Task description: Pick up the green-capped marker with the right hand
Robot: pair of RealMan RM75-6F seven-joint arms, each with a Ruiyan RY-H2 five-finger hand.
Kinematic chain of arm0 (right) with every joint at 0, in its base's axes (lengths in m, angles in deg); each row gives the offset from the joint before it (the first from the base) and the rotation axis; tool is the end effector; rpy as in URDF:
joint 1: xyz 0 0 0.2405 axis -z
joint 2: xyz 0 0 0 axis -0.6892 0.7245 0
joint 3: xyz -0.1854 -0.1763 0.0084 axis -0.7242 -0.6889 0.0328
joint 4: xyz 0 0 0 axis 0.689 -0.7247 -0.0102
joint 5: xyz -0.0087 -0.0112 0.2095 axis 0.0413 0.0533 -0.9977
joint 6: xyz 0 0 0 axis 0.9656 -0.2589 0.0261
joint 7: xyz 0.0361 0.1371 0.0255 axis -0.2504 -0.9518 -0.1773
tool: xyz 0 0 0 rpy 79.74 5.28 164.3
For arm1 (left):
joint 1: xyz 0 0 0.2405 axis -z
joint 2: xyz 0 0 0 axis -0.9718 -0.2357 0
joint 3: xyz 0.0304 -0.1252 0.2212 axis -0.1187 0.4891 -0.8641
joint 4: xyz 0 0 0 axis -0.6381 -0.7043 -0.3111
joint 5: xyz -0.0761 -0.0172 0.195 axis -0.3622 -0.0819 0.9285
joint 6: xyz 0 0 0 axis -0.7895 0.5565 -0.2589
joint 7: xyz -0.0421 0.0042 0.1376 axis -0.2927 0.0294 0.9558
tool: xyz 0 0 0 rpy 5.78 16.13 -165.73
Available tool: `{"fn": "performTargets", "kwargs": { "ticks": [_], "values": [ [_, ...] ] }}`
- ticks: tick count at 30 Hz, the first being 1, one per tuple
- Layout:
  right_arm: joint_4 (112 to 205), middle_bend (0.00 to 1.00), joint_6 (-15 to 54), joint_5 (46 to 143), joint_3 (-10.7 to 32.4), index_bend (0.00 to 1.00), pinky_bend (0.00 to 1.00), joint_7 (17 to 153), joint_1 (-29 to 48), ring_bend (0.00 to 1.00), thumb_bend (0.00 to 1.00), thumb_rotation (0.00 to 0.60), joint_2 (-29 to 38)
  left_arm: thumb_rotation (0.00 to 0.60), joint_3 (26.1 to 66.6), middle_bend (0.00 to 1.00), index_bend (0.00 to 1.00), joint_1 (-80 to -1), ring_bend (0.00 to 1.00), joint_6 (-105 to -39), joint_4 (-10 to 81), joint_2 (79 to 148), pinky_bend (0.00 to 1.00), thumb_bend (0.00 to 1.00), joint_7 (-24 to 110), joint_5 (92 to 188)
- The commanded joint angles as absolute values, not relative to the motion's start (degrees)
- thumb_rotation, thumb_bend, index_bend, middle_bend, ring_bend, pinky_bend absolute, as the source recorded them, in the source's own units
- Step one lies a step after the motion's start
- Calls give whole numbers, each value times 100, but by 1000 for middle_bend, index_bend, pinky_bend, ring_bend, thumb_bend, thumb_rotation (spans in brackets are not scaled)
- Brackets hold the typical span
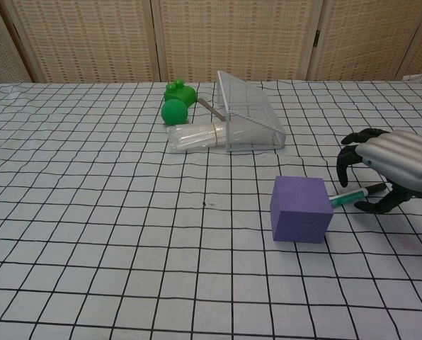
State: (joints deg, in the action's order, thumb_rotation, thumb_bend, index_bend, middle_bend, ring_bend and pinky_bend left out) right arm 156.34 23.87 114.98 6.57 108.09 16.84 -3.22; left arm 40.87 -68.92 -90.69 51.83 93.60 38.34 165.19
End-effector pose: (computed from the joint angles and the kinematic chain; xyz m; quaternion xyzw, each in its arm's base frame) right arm -0.2456 -0.2919 -0.0184 0.7782 -0.2790 0.2933 0.4801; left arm -0.3175 0.1959 0.1645 -0.6090 -0.3834 -0.3913 0.5736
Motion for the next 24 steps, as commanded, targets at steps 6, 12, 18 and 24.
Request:
{"fn": "performTargets", "kwargs": {
  "ticks": [6, 12, 18, 24],
  "values": [
    [15356, 313, 2411, 11314, 657, 477, 96, 10908, 1597, 86, 189, 600, -559, 600, 4072, 0, 0, -6867, 0, -9023, 5167, 9338, 158, 392, 3771, 16529],
    [15214, 313, 2446, 11199, 645, 487, 98, 10961, 1549, 89, 195, 600, -675, 600, 4065, 0, 0, -6847, 0, -8972, 5163, 9316, 158, 395, 3716, 16511],
    [15159, 312, 2468, 11113, 622, 495, 102, 11051, 1509, 89, 201, 600, -757, 600, 4050, 0, 0, -6827, 0, -8960, 5148, 9297, 158, 394, 3602, 16558],
    [15124, 313, 2515, 11000, 603, 500, 103, 11112, 1486, 89, 209, 600, -804, 600, 4032, 0, 0, -6821, 0, -8973, 5110, 9285, 158, 394, 3511, 16604]
  ]
}}
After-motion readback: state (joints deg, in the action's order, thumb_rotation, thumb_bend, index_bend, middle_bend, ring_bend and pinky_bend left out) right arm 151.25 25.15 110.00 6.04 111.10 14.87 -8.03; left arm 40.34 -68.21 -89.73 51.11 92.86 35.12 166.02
